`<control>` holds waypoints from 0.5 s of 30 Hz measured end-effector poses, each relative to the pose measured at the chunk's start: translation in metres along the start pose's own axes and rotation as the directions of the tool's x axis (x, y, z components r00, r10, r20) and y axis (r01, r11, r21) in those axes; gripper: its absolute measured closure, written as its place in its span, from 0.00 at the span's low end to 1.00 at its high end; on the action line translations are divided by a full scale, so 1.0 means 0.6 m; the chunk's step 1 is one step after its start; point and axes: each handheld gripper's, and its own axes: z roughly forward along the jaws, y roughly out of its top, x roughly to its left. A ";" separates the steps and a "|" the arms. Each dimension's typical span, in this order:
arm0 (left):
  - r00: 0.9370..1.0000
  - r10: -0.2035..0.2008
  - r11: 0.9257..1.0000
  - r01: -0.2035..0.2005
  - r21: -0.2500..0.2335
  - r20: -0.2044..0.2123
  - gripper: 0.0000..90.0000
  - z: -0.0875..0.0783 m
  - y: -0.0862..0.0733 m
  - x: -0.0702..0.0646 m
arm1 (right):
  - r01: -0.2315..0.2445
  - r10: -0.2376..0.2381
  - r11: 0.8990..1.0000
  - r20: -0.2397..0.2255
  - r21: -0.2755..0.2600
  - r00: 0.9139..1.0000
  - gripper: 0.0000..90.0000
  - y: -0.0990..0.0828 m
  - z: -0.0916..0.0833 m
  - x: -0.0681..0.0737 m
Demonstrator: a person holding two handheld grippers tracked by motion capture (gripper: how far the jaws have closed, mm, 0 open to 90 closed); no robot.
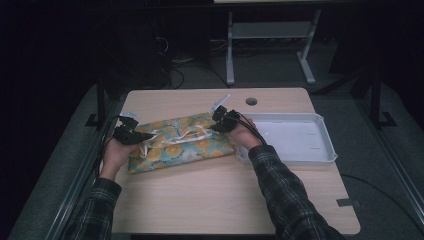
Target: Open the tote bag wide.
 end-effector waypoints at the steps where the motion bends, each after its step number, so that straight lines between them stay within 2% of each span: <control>1: 1.000 -0.004 1.000 0.004 0.006 0.005 0.99 0.003 -0.003 -0.001 | -0.002 0.002 1.000 -0.006 0.002 1.000 0.98 -0.001 0.000 0.002; 3: 1.000 -0.001 1.000 0.001 0.030 0.015 0.99 0.006 -0.007 -0.002 | 0.010 -0.010 1.000 -0.015 0.008 1.000 0.98 -0.003 -0.001 0.003; 10: 0.999 0.031 0.998 -0.033 0.061 0.035 0.99 -0.001 -0.018 -0.017 | 0.049 -0.048 0.998 -0.031 0.040 0.998 0.98 -0.007 -0.005 0.018; 12: 0.998 0.033 0.997 -0.035 0.063 0.045 0.99 -0.004 -0.021 -0.022 | 0.070 -0.069 0.996 -0.033 0.048 0.997 0.98 -0.008 -0.009 0.025; 15: 0.997 0.045 0.997 -0.048 0.057 0.055 0.99 -0.013 -0.026 -0.033 | 0.071 -0.068 0.996 -0.051 0.050 0.996 0.98 -0.015 -0.015 0.034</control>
